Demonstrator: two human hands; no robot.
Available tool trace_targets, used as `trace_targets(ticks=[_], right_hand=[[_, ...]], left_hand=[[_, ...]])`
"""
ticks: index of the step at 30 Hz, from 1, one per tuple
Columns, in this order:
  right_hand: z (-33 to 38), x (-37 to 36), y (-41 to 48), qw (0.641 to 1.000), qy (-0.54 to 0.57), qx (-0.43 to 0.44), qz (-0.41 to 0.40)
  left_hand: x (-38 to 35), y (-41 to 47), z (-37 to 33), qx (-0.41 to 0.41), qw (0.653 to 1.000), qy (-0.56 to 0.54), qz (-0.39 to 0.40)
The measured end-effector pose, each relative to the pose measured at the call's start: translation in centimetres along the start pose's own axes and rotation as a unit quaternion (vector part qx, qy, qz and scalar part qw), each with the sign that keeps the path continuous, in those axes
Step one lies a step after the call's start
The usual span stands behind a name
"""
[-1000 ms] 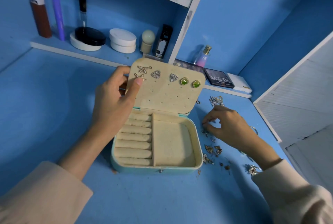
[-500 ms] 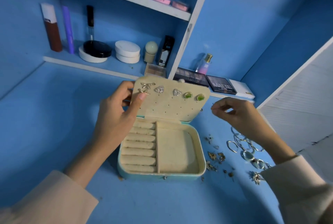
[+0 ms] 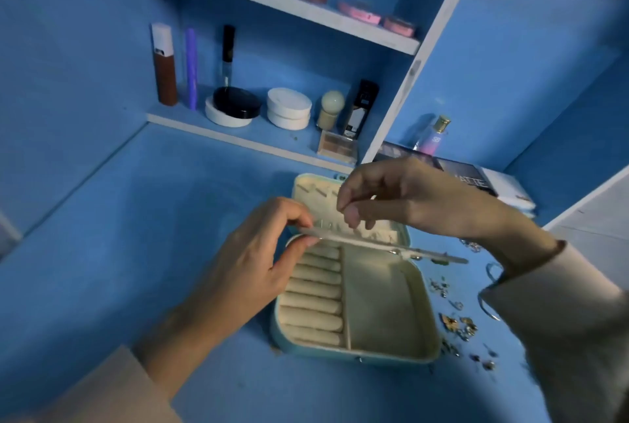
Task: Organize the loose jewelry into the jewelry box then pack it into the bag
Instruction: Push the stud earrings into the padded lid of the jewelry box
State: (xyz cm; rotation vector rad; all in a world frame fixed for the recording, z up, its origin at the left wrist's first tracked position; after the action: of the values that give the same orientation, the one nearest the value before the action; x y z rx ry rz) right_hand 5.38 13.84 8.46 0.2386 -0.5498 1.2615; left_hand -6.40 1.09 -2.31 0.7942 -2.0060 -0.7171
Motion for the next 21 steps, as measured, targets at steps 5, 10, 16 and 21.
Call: trace_targets(ticks=[5, 10, 16, 21], right_hand=[[0.3, -0.8, 1.8, 0.997, -0.023, -0.020, 0.064], [0.5, -0.7, 2.5, 0.994, -0.038, -0.041, 0.098], [1.1, -0.7, 2.9, 0.990, -0.048, -0.048, 0.124], [1.3, -0.7, 3.0, 0.987, -0.053, -0.050, 0.141]], left_hand=[[0.3, -0.1, 0.0, -0.004, 1.000, 0.004, 0.006], [0.3, -0.2, 0.1, -0.002, 1.000, 0.009, 0.014], [0.4, -0.2, 0.1, -0.003, 1.000, 0.010, 0.015], [0.4, -0.2, 0.1, -0.004, 1.000, 0.013, 0.015]])
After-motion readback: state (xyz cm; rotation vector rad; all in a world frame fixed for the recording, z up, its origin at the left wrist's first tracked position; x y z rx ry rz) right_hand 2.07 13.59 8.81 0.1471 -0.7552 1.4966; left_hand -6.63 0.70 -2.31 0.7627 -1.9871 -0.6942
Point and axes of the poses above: each hand's wrist, its own y-axis towards the middle knuckle, its own x-axis out of the back of the hand, z = x × y, the point moved 2 cm from there along y, towards the middle knuckle, and after that the axes turned 11 degrees about y, right-handed, at the moved point
